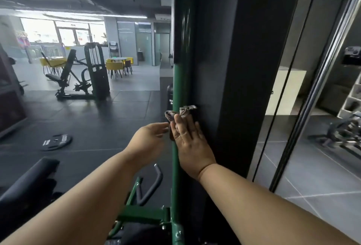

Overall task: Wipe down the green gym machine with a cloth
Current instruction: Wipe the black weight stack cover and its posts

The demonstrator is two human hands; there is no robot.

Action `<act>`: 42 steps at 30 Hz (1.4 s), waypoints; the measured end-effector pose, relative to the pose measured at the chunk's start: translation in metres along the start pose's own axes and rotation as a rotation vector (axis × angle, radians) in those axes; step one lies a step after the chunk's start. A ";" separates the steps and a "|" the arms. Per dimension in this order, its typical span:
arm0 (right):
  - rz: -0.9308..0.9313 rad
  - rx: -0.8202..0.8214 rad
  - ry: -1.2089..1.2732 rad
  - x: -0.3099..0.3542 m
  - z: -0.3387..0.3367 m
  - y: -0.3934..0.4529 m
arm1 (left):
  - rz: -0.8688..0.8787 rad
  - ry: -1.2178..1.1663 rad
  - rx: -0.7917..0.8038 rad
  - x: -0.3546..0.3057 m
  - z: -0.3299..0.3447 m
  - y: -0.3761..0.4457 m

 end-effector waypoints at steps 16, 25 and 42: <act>0.153 0.259 0.193 0.054 0.125 -0.159 | -0.365 -0.191 0.045 0.160 0.088 -0.064; 0.140 0.449 0.224 0.082 0.171 -0.235 | -0.468 -0.233 0.049 0.214 0.105 -0.086; -0.524 0.718 -0.280 0.076 0.208 -0.323 | -0.612 -0.103 0.127 0.262 0.127 -0.132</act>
Point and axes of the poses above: each hand's wrist, its own y-axis towards the middle knuckle, its own z-axis out of the palm, x = y × z, the point moved 10 cm from there along y, towards the middle knuckle, and after that the axes turned 4 degrees about z, right-handed, at the moved point
